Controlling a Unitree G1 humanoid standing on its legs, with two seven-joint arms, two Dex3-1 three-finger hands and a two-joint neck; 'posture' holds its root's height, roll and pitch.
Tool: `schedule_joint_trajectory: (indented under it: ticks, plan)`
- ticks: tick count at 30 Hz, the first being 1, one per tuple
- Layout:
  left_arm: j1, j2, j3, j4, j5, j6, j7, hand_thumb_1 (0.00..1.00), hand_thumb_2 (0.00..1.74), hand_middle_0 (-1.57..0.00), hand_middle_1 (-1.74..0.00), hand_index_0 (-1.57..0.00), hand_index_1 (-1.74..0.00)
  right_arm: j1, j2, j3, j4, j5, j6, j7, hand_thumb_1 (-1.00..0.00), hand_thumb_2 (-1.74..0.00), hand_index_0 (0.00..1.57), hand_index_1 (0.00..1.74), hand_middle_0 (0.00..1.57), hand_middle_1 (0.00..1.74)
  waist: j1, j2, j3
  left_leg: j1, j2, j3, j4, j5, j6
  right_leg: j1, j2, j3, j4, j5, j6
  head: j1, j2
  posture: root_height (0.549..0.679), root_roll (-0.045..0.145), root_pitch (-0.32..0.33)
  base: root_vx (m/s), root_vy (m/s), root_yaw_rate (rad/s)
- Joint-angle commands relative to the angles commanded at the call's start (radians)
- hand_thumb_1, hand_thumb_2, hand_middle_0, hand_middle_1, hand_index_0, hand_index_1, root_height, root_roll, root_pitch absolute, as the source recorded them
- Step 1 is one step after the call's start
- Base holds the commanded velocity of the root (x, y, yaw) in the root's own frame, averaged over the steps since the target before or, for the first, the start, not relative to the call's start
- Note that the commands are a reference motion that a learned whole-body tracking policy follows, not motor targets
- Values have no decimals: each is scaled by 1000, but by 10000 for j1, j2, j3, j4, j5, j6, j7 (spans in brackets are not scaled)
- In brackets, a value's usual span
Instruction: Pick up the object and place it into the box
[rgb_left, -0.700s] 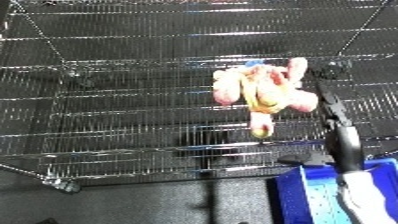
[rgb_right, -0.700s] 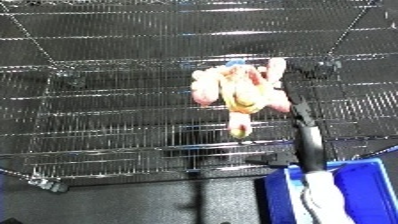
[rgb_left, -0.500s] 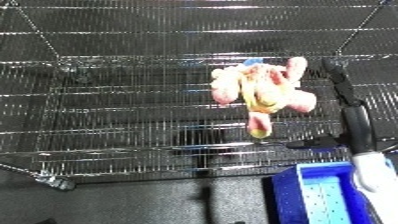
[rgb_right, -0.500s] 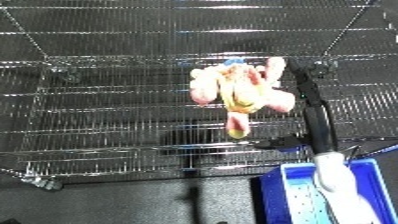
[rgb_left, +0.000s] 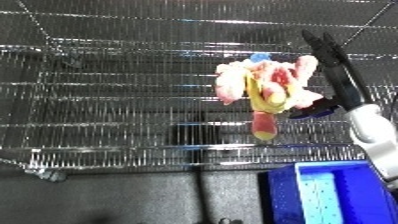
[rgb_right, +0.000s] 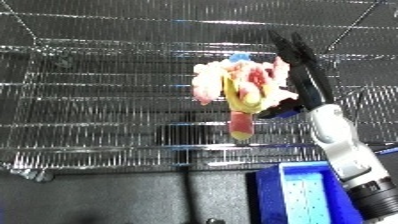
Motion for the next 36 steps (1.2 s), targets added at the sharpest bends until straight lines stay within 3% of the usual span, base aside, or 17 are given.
schedule_joint_trajectory:
  ticks: [6,17,24,36]
  plan:
    - [143,213,-264,-33,-154,-107,-11,1000,1740,-1570,-1740,-1570,-1740,-2300,-421,1654,2300,-48,205,247,0,0,0,0,0,0,162,176,0,-515,-57,-93,172,4,-28,-551,-11,54,202,35,-25,648,607,624,49,-141,-7,0,16]
    - [330,359,-443,-234,-282,-290,9,1000,1740,-1570,-1740,-1570,-1740,-5226,-253,3621,5843,-15,310,546,0,0,0,0,0,0,333,681,0,-1682,-147,-186,415,106,-30,-1848,-20,141,522,166,-73,1562,1791,619,48,-55,2,-6,1]
    - [339,421,-565,-305,-356,-367,-48,1000,1740,-1570,-1740,-1570,-1740,-5988,27,4461,7019,-281,175,911,0,0,0,0,0,0,492,931,0,-2123,-189,-225,503,121,-46,-2315,-50,144,692,110,-92,1926,2304,618,50,-21,25,-4,28]
    - [402,388,-704,-378,-449,-420,-102,1000,1740,-1570,-1740,-1570,-1740,-5576,438,4847,7414,-437,237,1562,0,0,0,0,0,0,668,1075,0,-2596,-142,-345,630,96,-57,-2760,-47,74,968,-28,-87,2135,2347,615,49,14,26,-13,38]
